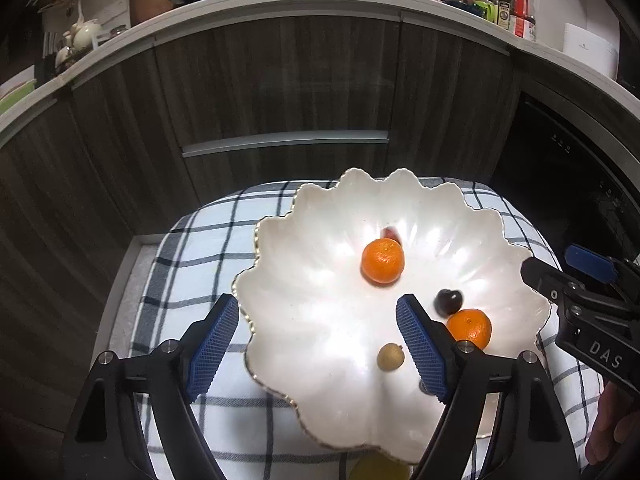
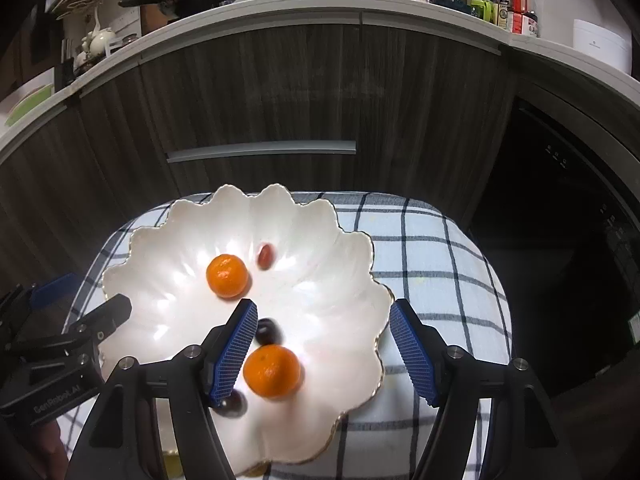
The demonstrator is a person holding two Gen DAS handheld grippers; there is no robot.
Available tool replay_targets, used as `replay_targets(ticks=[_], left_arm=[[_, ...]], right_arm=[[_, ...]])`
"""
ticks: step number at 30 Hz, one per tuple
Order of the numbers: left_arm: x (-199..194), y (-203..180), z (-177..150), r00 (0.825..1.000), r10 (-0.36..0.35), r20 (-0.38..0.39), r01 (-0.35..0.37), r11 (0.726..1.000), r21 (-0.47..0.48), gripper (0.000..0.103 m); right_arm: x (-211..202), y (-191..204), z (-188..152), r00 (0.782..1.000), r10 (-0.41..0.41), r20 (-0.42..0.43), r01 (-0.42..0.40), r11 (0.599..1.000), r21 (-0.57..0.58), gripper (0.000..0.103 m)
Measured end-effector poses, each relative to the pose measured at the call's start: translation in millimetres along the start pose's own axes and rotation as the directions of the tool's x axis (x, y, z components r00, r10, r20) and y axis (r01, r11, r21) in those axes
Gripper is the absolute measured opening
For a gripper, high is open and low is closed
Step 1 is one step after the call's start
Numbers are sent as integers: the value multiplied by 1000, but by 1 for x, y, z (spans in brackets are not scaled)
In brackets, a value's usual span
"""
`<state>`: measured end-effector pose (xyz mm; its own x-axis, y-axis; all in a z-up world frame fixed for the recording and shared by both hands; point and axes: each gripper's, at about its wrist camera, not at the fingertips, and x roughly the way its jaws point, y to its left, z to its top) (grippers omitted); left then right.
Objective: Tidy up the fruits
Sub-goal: 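Open the left tool over the bowl while the right tool drops the red date in, then withdraw both open tools from the bowl toward the remaining fruits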
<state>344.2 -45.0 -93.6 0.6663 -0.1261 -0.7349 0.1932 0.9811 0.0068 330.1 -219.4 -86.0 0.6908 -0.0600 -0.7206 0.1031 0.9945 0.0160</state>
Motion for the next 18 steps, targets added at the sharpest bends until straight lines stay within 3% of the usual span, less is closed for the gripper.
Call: replay_targets(ticks=[18], left_arm=[[-36,-3,-22,1000,-2,17,2,1000,3,84]], right_arm=[[-37,1,-22,1000,21,16,-21,1000,3,70]])
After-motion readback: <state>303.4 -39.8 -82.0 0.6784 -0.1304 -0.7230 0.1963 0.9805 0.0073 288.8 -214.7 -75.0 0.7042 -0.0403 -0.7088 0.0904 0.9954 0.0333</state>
